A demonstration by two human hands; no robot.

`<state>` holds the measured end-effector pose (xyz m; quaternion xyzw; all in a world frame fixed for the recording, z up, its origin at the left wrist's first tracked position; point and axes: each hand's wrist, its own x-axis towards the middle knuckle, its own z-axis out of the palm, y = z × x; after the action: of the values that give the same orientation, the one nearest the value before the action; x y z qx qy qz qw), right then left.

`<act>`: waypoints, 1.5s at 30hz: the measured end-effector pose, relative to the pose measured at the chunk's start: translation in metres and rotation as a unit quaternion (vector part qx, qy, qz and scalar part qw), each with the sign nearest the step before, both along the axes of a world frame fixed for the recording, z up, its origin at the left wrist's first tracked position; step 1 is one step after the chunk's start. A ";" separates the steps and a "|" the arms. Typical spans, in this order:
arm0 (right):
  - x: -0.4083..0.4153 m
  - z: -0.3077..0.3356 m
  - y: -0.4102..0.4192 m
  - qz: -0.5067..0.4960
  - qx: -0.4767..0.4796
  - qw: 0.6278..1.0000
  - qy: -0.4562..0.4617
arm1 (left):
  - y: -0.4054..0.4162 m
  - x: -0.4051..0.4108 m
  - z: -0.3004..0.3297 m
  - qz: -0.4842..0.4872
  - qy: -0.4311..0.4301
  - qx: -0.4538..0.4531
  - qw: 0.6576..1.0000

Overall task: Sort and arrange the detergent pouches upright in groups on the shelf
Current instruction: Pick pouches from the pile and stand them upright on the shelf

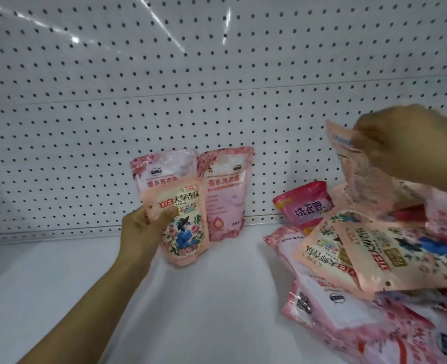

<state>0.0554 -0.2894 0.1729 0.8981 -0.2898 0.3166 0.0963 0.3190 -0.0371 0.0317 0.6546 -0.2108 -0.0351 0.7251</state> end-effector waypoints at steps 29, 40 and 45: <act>0.102 -0.077 0.102 0.247 0.299 0.922 0.010 | 0.056 -0.032 0.003 0.148 -0.156 0.092 0.972; -0.042 -0.062 -0.013 0.126 0.266 0.945 0.145 | -0.043 -0.151 0.010 -0.237 -0.179 0.201 0.933; -0.063 -0.072 -0.024 0.109 0.241 0.918 0.295 | -0.096 -0.178 0.008 -0.236 -0.244 0.327 0.882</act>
<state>-0.0077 -0.3136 0.1007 0.9727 -0.2163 -0.0335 -0.0767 0.1409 -0.1335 0.0401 0.7735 -0.5058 -0.1111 0.3655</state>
